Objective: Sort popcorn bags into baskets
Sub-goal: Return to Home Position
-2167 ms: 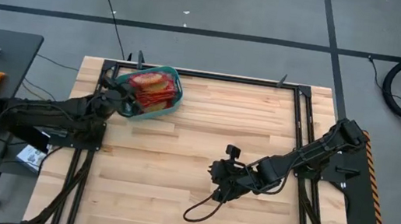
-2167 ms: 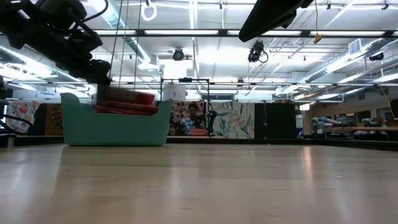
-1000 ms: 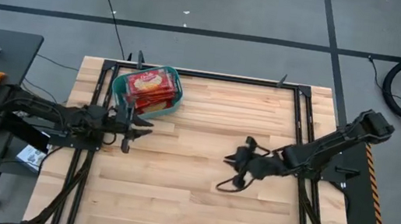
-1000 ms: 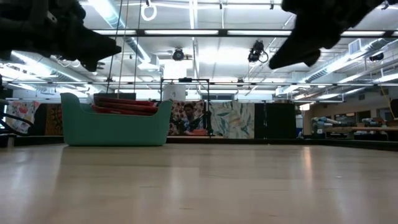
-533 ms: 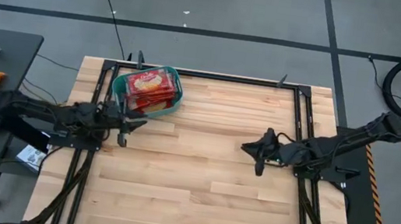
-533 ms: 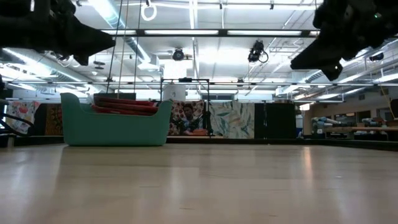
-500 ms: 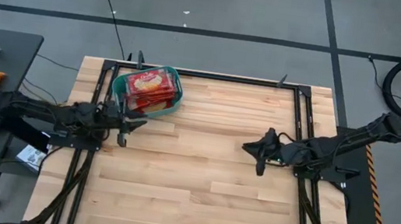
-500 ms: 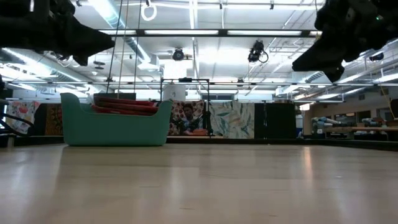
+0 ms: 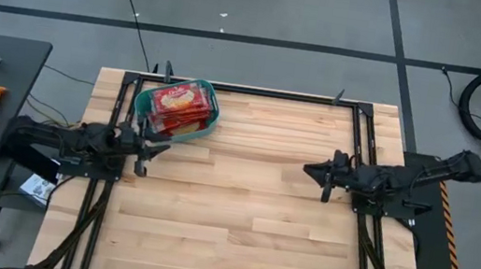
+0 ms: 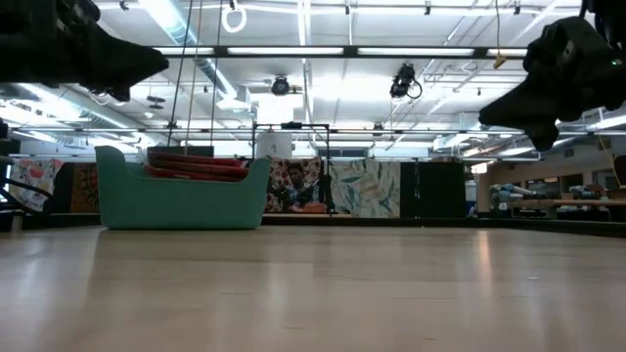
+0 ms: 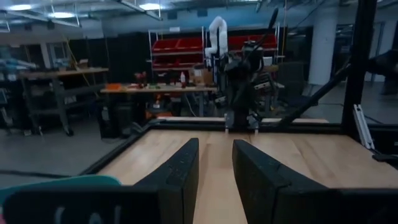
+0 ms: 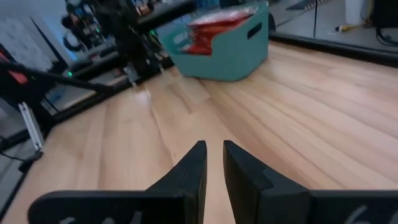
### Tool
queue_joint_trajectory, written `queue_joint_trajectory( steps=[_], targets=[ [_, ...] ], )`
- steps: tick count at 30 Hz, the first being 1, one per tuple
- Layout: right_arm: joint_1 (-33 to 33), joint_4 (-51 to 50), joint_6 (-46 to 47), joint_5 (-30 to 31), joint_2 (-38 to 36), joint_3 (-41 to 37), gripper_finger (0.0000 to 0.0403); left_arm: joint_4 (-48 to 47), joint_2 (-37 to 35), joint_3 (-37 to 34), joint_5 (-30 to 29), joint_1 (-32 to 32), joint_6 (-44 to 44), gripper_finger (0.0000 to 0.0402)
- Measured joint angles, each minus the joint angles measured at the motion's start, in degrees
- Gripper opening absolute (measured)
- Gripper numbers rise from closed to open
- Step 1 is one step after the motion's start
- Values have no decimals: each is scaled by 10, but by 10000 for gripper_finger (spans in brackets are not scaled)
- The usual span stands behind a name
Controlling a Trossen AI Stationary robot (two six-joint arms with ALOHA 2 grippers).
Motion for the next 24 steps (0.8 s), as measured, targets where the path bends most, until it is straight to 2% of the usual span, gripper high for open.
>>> queue_joint_trajectory(
  steps=[7, 13, 17, 24],
  targets=[
    [-10, -8, -52, 7, -120, -35, 59, -13, -36, -18, 1, 0, 34, 102],
    [-13, -29, -93, 8, -223, -43, 59, -32, -53, -18, 47, 1, 45, 85],
    [-13, -22, -109, 9, -222, -43, 59, -33, -52, -19, 55, 1, 60, 63],
    [-13, 31, -125, 22, -221, -61, 59, -26, -51, -19, 129, 12, 60, 33]
  ],
)
